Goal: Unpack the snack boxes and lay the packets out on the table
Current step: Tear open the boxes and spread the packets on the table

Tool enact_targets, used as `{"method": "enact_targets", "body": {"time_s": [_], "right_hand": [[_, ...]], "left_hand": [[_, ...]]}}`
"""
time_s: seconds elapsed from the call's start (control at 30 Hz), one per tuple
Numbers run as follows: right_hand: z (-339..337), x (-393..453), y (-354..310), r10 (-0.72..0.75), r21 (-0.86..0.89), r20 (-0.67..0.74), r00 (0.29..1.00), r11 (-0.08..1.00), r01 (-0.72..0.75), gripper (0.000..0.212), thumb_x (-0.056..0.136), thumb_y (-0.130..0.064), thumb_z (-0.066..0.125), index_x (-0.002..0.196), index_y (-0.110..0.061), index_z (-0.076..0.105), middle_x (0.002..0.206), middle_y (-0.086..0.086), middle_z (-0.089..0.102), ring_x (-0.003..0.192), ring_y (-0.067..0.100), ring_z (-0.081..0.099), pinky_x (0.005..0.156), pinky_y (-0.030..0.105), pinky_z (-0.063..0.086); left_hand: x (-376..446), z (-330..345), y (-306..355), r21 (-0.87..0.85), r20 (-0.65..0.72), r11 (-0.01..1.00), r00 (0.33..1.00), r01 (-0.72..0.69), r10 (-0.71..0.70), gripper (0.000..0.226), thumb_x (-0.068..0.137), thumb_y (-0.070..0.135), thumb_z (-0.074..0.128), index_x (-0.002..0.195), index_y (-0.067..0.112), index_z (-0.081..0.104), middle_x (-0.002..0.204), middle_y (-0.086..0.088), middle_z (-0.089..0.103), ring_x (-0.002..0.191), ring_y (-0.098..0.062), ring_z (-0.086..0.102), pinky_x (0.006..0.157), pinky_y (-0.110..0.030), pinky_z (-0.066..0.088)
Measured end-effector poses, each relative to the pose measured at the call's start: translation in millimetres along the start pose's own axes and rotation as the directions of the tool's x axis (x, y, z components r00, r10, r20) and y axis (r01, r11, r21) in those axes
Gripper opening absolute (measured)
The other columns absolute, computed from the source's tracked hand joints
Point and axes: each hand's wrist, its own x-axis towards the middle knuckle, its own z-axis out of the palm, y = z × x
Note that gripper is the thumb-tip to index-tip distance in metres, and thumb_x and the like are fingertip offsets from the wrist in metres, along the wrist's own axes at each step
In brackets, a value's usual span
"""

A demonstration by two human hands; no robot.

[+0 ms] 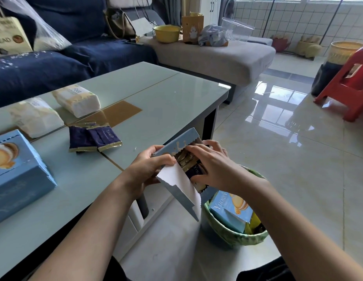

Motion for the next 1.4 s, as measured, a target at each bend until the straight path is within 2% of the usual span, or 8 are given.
{"method": "enact_targets", "body": {"time_s": [0.47, 0.6, 0.73, 0.83, 1.07, 1.17, 1.23, 1.4], "right_hand": [[4.7, 3.7, 17.5, 0.046, 0.202, -0.034, 0.998, 0.979, -0.038, 0.076, 0.067, -0.015, 0.079, 0.136, -0.022, 0.047, 0.123, 0.001, 0.043, 0.111, 0.030, 0.048, 0.096, 0.044, 0.044], [1.6, 5.2, 27.8, 0.108, 0.312, -0.179, 0.978, 0.949, -0.048, 0.040, 0.071, -0.013, 0.071, 0.108, 0.001, 0.064, 0.106, 0.017, 0.059, 0.103, 0.038, 0.055, 0.080, 0.038, 0.051], [-2.1, 14.4, 26.9, 0.387, 0.646, -0.020, 0.922, 0.709, -0.284, 0.022, 0.102, -0.003, 0.037, 0.097, -0.016, 0.053, 0.082, -0.001, 0.060, 0.067, 0.010, 0.066, 0.047, 0.016, 0.053], [1.2, 15.9, 23.8, 0.468, 0.717, 0.019, 0.883, 0.609, -0.338, 0.017, 0.097, -0.005, 0.050, 0.083, -0.012, 0.058, 0.065, 0.000, 0.067, 0.075, 0.019, 0.061, 0.055, 0.027, 0.055], [-6.1, 11.9, 1.4, 0.424, 0.776, -0.013, 0.906, 0.575, -0.258, 0.016, 0.078, -0.024, 0.079, 0.080, -0.020, 0.063, 0.072, -0.006, 0.063, 0.066, 0.009, 0.061, 0.058, 0.022, 0.050], [-6.1, 14.8, -5.1, 0.393, 0.749, -0.035, 0.919, 0.619, -0.236, 0.028, 0.077, -0.037, 0.080, 0.094, -0.023, 0.062, 0.081, -0.007, 0.066, 0.076, 0.012, 0.066, 0.066, 0.026, 0.058], [-4.6, 17.6, -6.6, 0.373, 0.708, -0.040, 0.927, 0.666, -0.237, 0.035, 0.076, -0.045, 0.078, 0.098, -0.023, 0.063, 0.086, -0.006, 0.067, 0.083, 0.014, 0.067, 0.073, 0.033, 0.059], [-7.3, 23.5, -15.2, 0.298, 0.715, 0.014, 0.955, 0.665, -0.218, 0.036, 0.076, -0.041, 0.080, 0.098, -0.018, 0.064, 0.080, -0.008, 0.064, 0.069, 0.002, 0.059, 0.061, 0.017, 0.048]], "left_hand": [[-3.6, 11.0, 2.3, -0.094, 0.054, 0.993, 0.996, -0.072, 0.077, 0.056, 0.079, 0.050, 0.065, 0.127, 0.024, 0.052, 0.112, -0.006, 0.071, 0.092, -0.022, 0.072, 0.080, -0.032, 0.054], [-6.0, 11.4, 1.0, -0.228, 0.047, 0.958, 0.981, -0.174, 0.190, 0.067, 0.078, 0.021, 0.069, 0.138, 0.025, 0.039, 0.119, 0.000, 0.068, 0.103, -0.017, 0.069, 0.088, -0.031, 0.057], [-16.0, 21.7, -4.9, 0.169, 0.275, 0.929, 0.921, -0.329, 0.276, 0.116, 0.066, 0.024, 0.088, 0.149, 0.049, 0.011, 0.144, 0.012, 0.044, 0.124, -0.007, 0.056, 0.097, -0.032, 0.051], [-13.0, 35.9, -17.0, 0.486, 0.183, 0.773, 0.912, -0.409, 0.367, 0.134, 0.051, 0.058, 0.088, 0.149, 0.051, -0.004, 0.157, 0.023, 0.011, 0.145, -0.007, 0.022, 0.116, -0.044, 0.031], [-17.0, 32.2, -7.8, 0.393, 0.020, 0.819, 0.894, -0.418, 0.447, 0.100, 0.068, 0.069, 0.057, 0.152, 0.028, 0.019, 0.145, -0.004, 0.043, 0.126, -0.020, 0.050, 0.095, -0.037, 0.053], [-21.8, 30.9, -2.9, 0.362, -0.040, 0.814, 0.865, -0.454, 0.500, 0.073, 0.082, 0.048, 0.047, 0.112, -0.019, 0.050, 0.080, -0.025, 0.056, 0.079, -0.036, 0.057, 0.057, -0.035, 0.040], [-24.4, 28.0, -3.7, 0.335, -0.103, 0.834, 0.863, -0.438, 0.495, 0.053, 0.087, 0.040, 0.046, 0.058, -0.005, 0.042, 0.045, 0.003, 0.034, 0.044, -0.019, 0.033, 0.042, -0.025, 0.020], [-26.3, 13.3, -0.6, 0.278, -0.217, 0.895, 0.885, -0.348, 0.411, 0.037, 0.100, 0.016, 0.041, 0.064, 0.012, 0.034, 0.055, -0.002, 0.022, 0.050, -0.013, 0.021, 0.043, -0.018, 0.018]]}}
